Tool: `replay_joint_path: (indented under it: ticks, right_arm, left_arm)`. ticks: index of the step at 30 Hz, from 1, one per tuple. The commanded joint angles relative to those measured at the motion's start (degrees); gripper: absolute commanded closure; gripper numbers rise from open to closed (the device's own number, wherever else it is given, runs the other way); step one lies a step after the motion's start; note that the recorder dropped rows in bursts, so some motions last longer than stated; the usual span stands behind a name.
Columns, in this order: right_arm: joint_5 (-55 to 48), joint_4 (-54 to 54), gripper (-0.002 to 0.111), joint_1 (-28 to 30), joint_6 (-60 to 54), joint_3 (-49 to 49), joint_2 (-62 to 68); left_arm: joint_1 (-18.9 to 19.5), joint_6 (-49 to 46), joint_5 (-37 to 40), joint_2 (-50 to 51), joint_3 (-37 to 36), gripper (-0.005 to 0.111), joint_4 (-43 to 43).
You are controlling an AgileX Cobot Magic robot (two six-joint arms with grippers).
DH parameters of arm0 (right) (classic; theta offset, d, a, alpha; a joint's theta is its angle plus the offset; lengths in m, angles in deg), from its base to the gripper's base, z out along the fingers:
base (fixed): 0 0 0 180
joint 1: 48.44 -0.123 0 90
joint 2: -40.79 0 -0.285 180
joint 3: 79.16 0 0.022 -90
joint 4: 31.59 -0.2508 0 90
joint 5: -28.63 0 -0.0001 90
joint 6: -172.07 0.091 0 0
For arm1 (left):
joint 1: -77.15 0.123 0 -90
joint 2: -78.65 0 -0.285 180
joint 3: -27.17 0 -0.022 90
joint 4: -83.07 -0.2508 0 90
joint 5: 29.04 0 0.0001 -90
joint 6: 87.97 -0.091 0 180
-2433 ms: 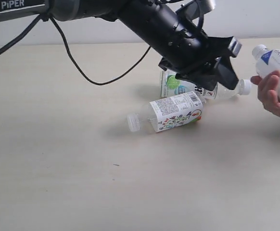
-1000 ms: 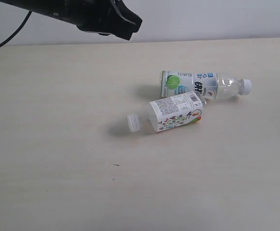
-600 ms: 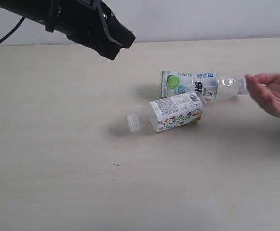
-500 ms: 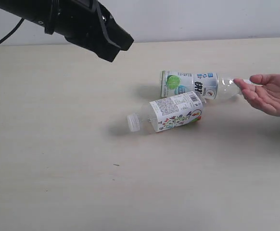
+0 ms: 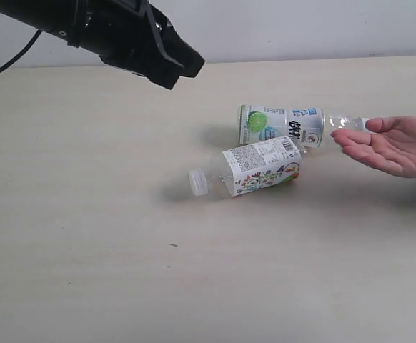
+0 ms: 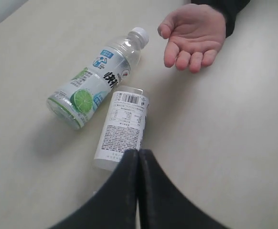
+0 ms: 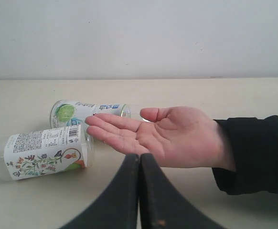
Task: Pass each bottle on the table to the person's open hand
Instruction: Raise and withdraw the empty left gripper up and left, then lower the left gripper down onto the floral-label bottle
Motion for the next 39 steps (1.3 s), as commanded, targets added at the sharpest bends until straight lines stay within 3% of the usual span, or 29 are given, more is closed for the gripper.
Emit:
replay_joint_path:
  ticks: [1, 13, 21, 26, 34, 39]
  right_arm:
    - [0.5, 0.1, 0.108, -0.1, -0.1, -0.3, -0.3]
    - [0.5, 0.1, 0.108, -0.1, -0.1, -0.3, -0.3]
    - [0.5, 0.1, 0.108, -0.1, -0.1, -0.3, -0.3]
    - [0.5, 0.1, 0.108, -0.1, -0.1, -0.3, -0.3]
    - [0.5, 0.1, 0.108, -0.1, -0.1, -0.3, -0.3]
    - [0.5, 0.1, 0.108, -0.1, -0.1, -0.3, -0.3]
  left_arm:
    - [0.2, -2.8, -0.4, 0.7, -0.2, 0.107, 0.3]
    - [0.2, -3.0, -2.9, 0.8, -0.2, 0.107, 1.9]
    - [-0.1, -4.7, -14.2, 0.8, 0.1, 0.107, 2.7]
    - [-0.6, -0.3, -9.2, 2.1, 5.4, 0.107, -4.9]
    - [-2.3, 24.4, 10.2, 10.7, 20.4, 0.107, -30.2]
    - [-4.7, 25.8, 20.0, 18.1, 28.6, 0.107, -33.3]
